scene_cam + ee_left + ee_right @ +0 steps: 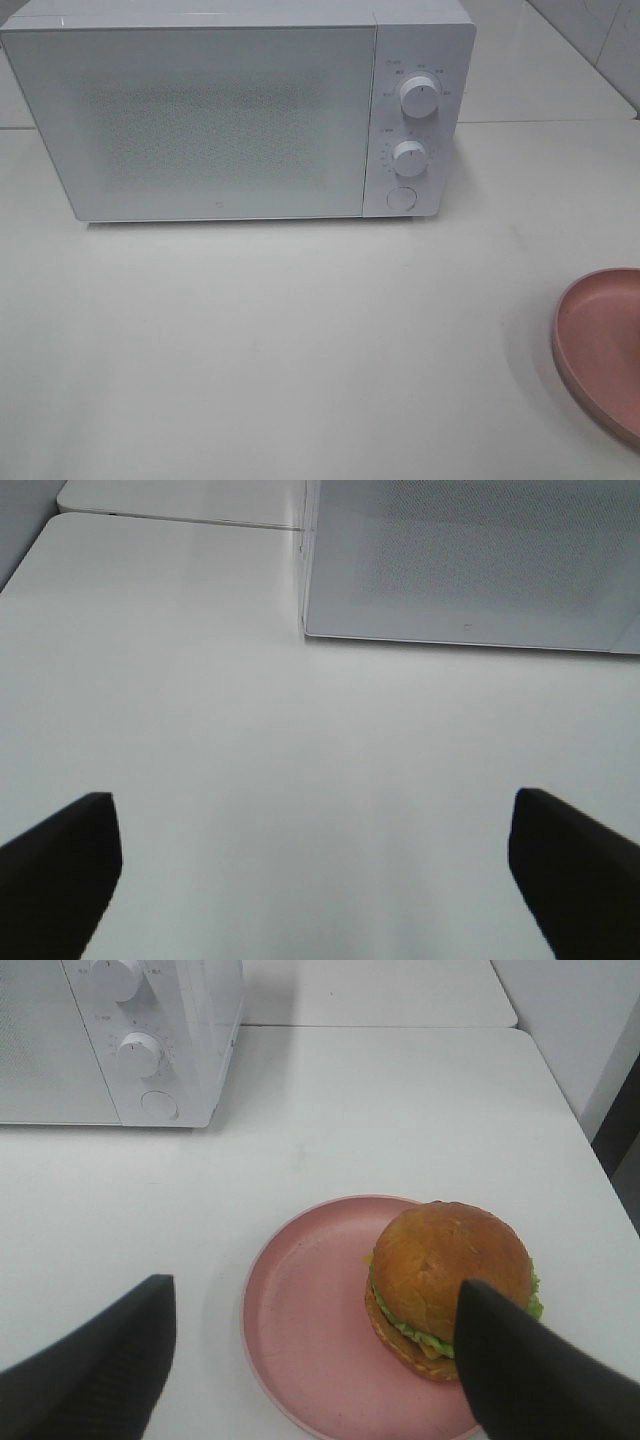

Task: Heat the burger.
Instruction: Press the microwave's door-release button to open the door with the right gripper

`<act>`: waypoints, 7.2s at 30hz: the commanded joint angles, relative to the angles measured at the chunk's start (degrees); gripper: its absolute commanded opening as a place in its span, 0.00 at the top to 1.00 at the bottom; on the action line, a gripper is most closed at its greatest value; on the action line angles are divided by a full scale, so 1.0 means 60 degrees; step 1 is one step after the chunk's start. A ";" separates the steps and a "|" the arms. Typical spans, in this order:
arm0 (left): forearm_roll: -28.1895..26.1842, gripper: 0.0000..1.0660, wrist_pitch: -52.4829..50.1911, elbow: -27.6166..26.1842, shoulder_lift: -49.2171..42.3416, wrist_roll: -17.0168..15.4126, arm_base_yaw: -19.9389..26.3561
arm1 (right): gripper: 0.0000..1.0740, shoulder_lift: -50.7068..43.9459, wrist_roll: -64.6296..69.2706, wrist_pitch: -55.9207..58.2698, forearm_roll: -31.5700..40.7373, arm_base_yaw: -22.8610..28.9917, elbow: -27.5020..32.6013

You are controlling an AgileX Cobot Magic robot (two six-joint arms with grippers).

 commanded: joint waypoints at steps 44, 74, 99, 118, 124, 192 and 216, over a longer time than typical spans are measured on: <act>-0.0029 0.08 -0.0105 0.0038 -0.0124 -0.0029 -0.0019 | 0.32 0.3696 0.0057 -0.2903 -0.0029 -0.0067 -0.0516; -0.0029 0.08 -0.0105 0.0038 -0.0124 -0.0029 -0.0019 | 0.32 0.7353 0.0057 -0.8241 -0.0019 -0.0067 0.0382; -0.0029 0.08 -0.0105 0.0038 -0.0124 -0.0029 -0.0019 | 0.32 1.1946 -0.1031 -1.7074 0.0678 -0.0048 0.1958; -0.0029 0.08 -0.0105 0.0038 -0.0124 -0.0029 -0.0019 | 0.32 1.4782 -0.2397 -2.0636 0.4822 0.3409 0.2311; -0.0029 0.08 -0.0105 0.0038 -0.0124 -0.0029 -0.0019 | 0.32 1.5279 -0.2397 -2.1238 0.6083 0.4822 0.2292; -0.0038 0.08 -0.0105 0.0038 -0.0124 -0.0019 -0.0019 | 1.00 1.6769 1.2023 -1.8736 0.7468 0.7086 0.0707; -0.0048 0.08 -0.0105 0.0038 -0.0124 -0.0019 -0.0019 | 1.00 1.8373 1.2233 -1.8325 0.5911 0.5682 -0.0754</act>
